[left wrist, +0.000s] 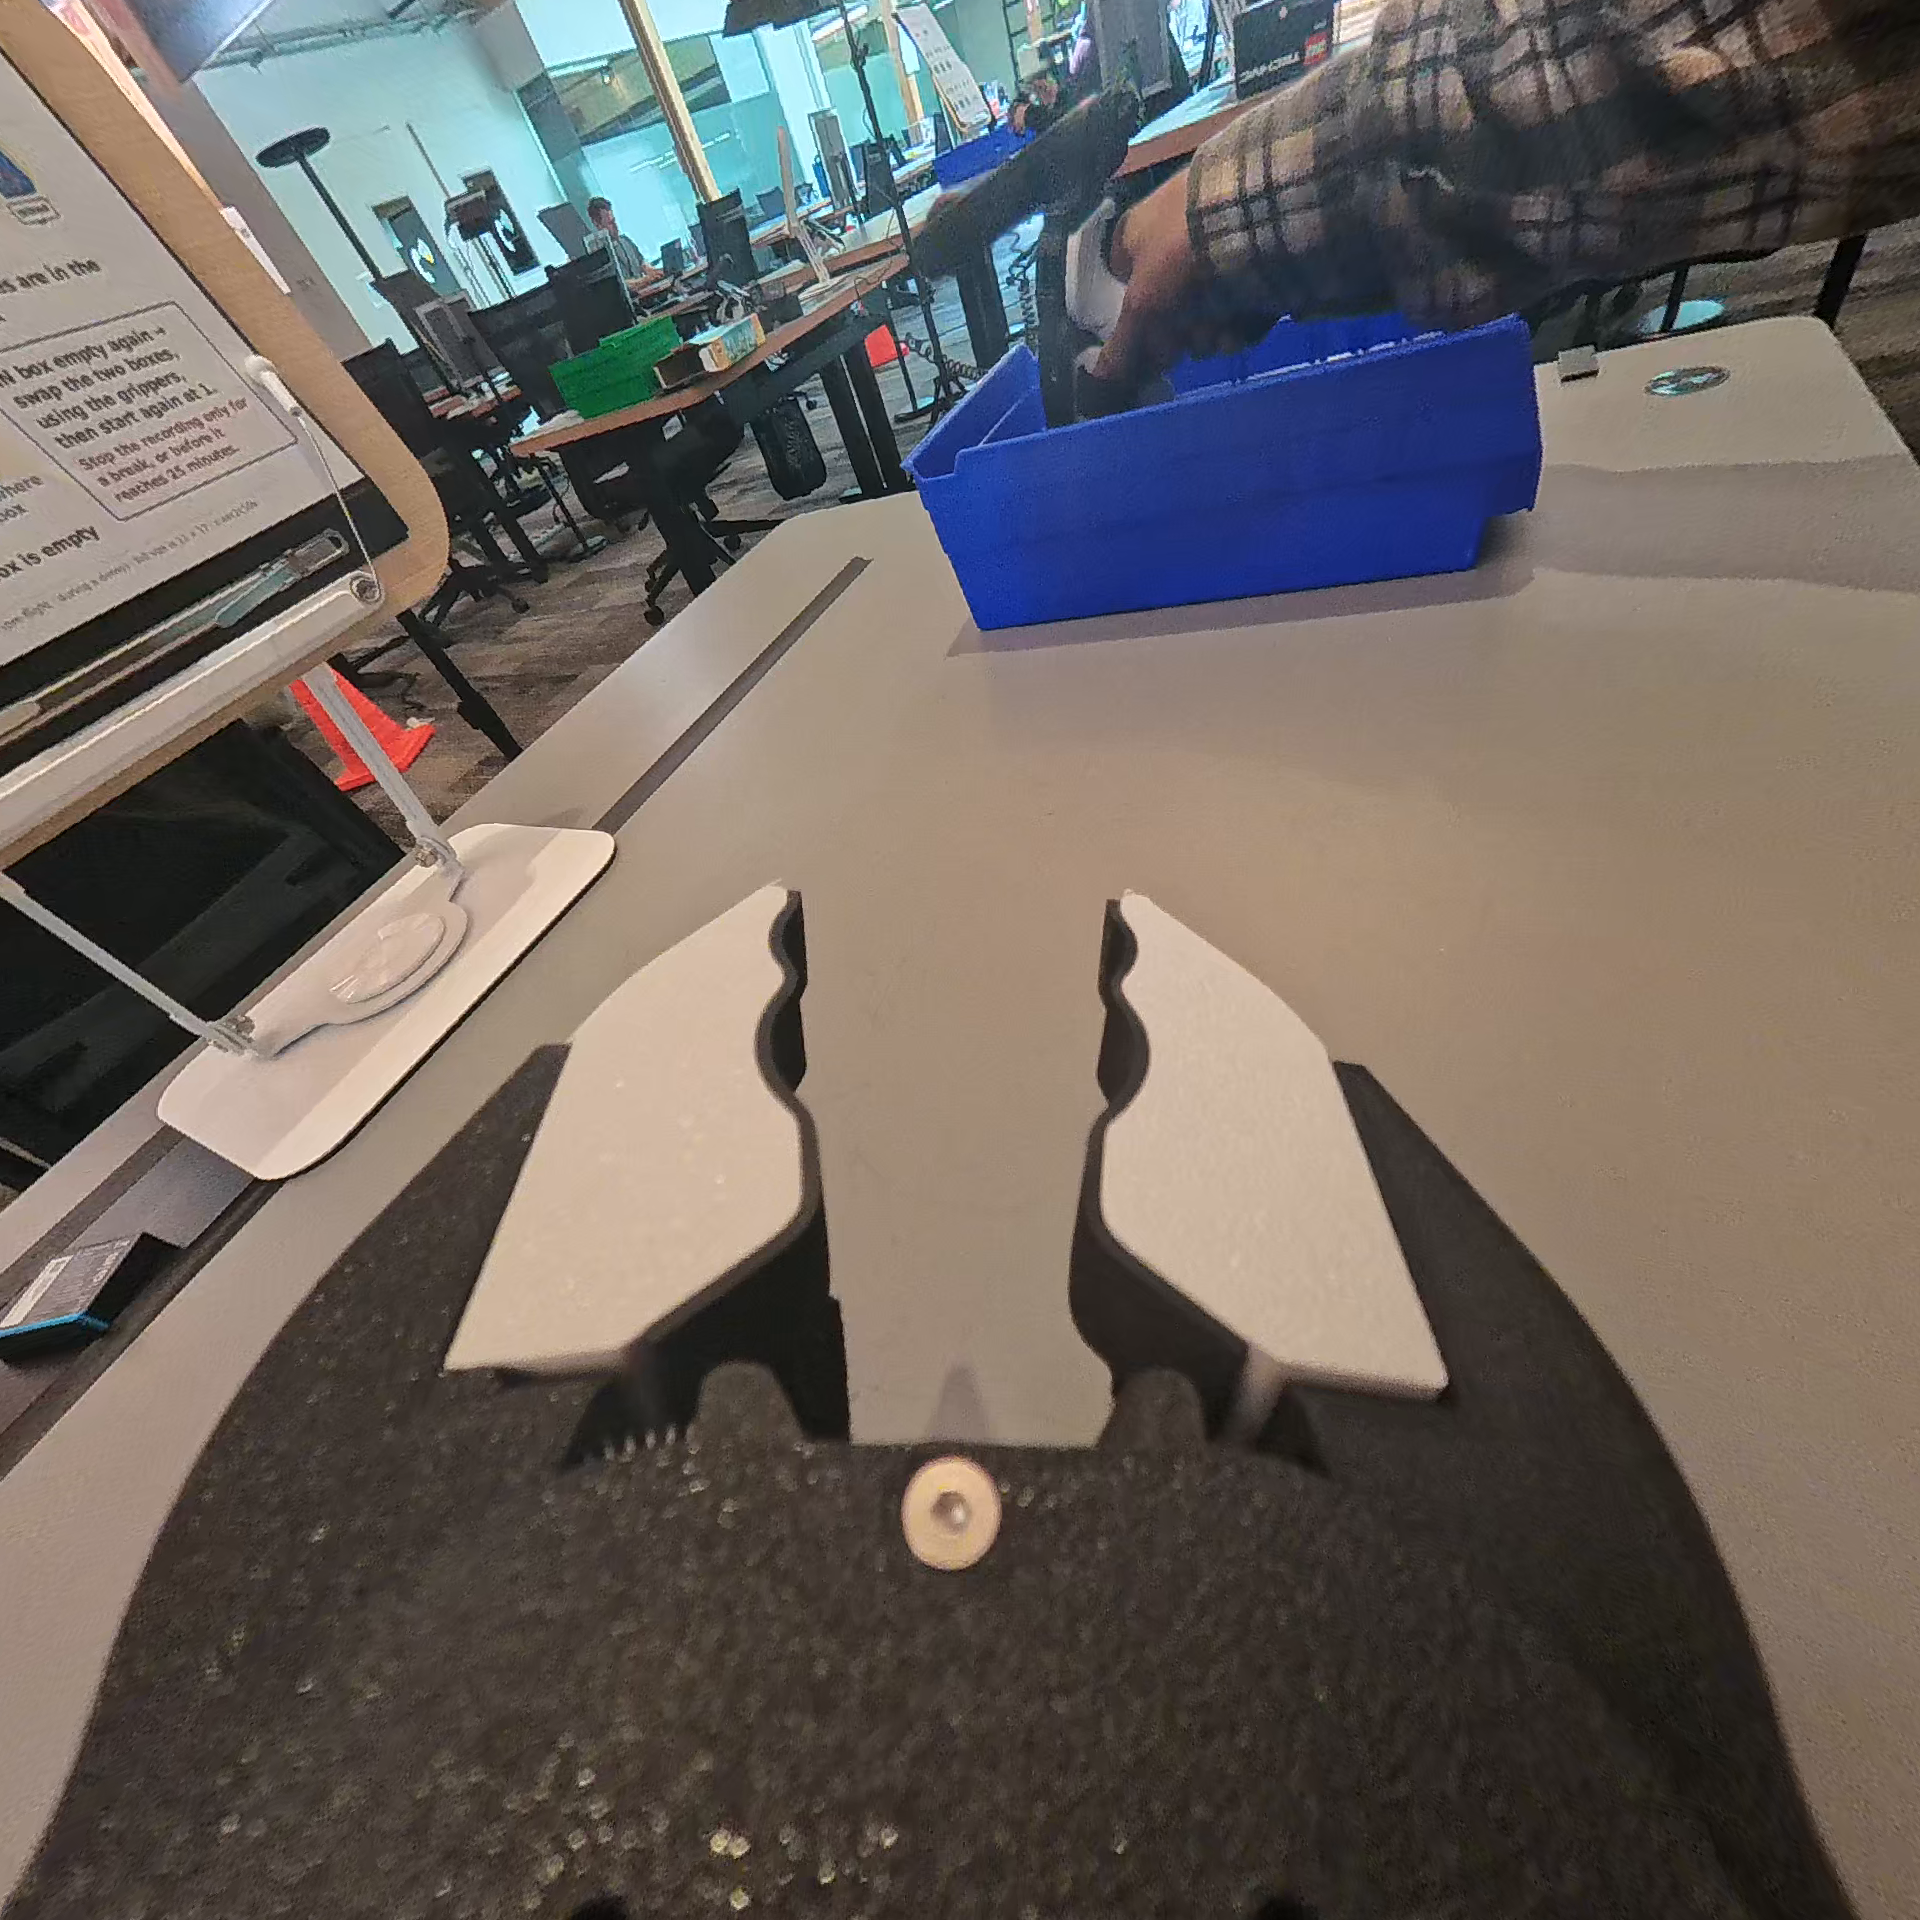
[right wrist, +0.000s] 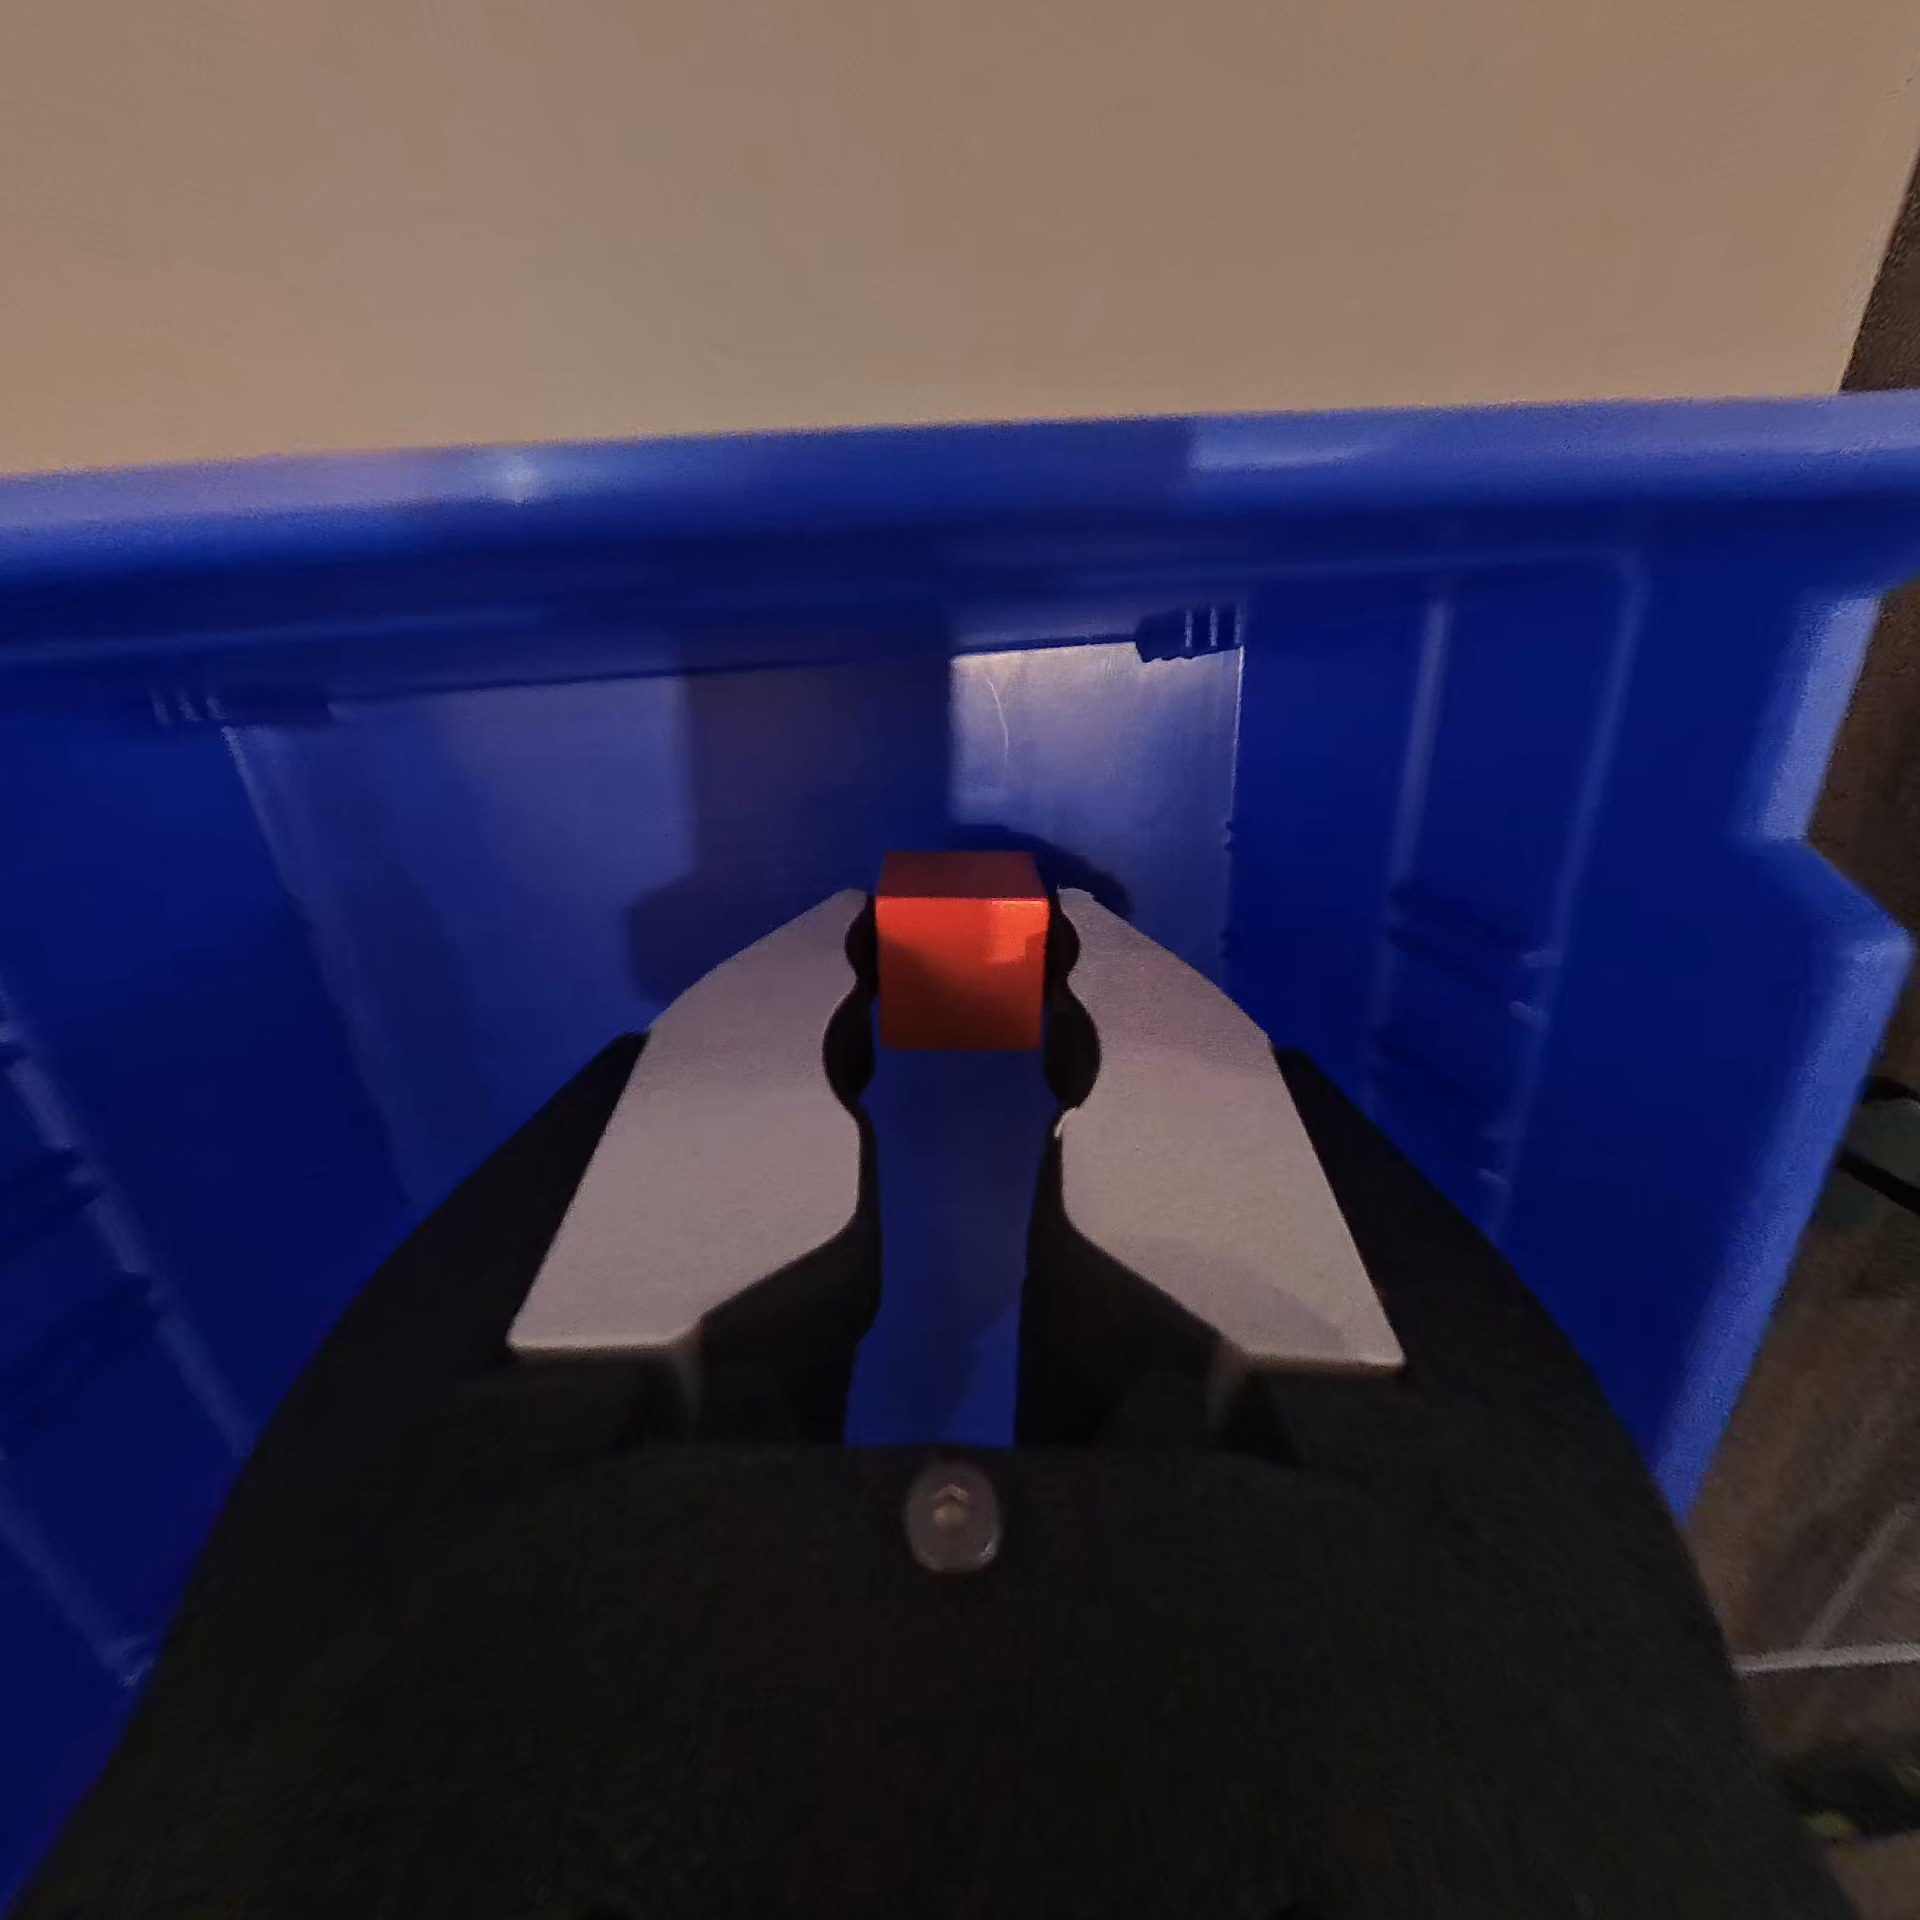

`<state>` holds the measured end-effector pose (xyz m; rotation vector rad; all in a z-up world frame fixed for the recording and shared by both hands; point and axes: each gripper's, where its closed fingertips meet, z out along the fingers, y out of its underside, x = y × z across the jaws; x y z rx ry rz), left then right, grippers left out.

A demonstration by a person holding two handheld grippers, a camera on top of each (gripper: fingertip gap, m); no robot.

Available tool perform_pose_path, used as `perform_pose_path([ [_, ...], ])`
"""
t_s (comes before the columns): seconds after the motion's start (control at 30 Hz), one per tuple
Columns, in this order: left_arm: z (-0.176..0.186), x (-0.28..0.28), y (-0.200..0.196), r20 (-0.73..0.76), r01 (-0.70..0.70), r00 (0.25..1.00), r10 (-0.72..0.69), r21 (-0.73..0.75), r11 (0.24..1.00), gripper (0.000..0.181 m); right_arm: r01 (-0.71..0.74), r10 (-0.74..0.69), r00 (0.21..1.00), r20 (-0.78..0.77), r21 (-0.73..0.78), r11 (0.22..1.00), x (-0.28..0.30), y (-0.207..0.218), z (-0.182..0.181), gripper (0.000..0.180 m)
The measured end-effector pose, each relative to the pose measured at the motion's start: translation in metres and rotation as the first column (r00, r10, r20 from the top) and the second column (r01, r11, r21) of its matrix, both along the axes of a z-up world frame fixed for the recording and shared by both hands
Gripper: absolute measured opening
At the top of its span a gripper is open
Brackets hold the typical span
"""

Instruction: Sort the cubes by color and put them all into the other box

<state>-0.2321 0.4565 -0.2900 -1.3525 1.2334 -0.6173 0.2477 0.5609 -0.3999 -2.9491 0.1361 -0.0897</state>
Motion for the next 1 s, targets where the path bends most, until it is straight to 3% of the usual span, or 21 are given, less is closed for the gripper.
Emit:
perform_pose_path([
  [0.27,-0.003,0.000,0.001,-0.005,0.001,1.000,-0.001,-0.014,1.000,0.053,0.023,-0.022,0.999,0.028,-0.022,0.999,0.010,0.002,-0.013,0.030],
  [0.37,-0.003,-0.001,0.003,-0.005,-0.005,1.000,0.005,-0.020,1.000,0.054,0.031,-0.031,0.998,0.052,-0.004,1.000,0.014,0.000,-0.002,0.056],
  [0.5,-0.003,-0.003,0.005,-0.002,-0.016,1.000,0.016,-0.025,1.000,0.056,0.005,-0.009,0.998,0.055,0.069,0.998,0.006,-0.006,0.047,0.072],
  [0.6,-0.003,-0.004,0.006,-0.006,-0.021,1.000,0.021,-0.023,1.000,0.057,-0.075,0.070,0.997,0.027,0.238,0.968,-0.024,-0.008,0.117,0.075],
  [0.7,-0.001,-0.004,0.005,0.003,-0.020,1.000,0.020,-0.029,0.999,0.056,-0.200,0.216,0.976,0.021,0.474,0.857,-0.079,-0.020,0.196,0.076],
  [0.8,-0.002,-0.003,0.006,-0.003,-0.025,1.000,0.025,-0.035,0.999,0.057,-0.304,0.387,0.922,0.030,0.676,0.671,-0.151,-0.050,0.248,0.076],
  [0.9,0.000,-0.004,0.008,-0.016,-0.044,0.999,0.043,-0.018,0.999,0.057,-0.335,0.554,0.832,0.015,0.809,0.482,-0.228,-0.082,0.252,0.076],
  [1.0,0.009,-0.012,0.012,-0.018,-0.083,0.996,0.082,-0.029,0.996,0.060,-0.310,0.690,0.724,-0.016,0.886,0.345,-0.296,-0.097,0.224,0.072],
])
